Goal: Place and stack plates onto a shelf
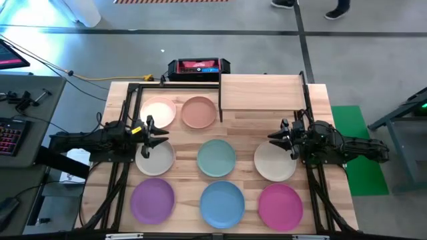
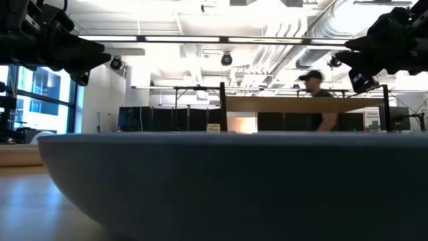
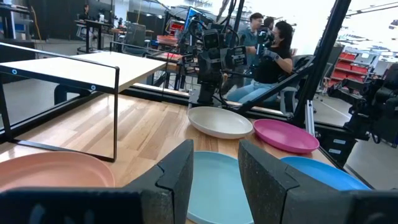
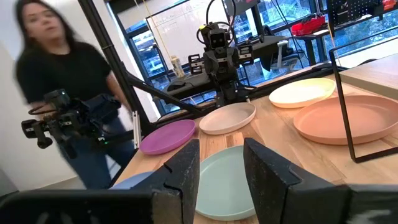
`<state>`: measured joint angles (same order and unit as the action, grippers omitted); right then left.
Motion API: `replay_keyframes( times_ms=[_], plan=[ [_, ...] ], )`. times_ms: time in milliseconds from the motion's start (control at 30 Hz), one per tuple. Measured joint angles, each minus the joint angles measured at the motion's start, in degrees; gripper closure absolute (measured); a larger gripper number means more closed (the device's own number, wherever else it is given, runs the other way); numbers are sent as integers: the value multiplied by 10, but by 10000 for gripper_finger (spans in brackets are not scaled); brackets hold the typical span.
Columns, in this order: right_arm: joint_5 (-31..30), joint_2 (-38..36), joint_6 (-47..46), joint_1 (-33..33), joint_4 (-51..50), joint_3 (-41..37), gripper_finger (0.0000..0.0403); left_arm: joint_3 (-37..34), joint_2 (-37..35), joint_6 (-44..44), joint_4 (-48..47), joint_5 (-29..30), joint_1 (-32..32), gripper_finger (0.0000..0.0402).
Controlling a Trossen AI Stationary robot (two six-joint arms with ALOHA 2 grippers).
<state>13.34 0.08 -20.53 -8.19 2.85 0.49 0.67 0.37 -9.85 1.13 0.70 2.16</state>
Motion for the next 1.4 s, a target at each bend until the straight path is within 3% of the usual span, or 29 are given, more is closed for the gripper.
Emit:
replay_keyframes(
  times_ms=[1400],
  plan=[
    [0,0,0,0,0,0,295,0,0,14,1,1,1,284]
  ],
)
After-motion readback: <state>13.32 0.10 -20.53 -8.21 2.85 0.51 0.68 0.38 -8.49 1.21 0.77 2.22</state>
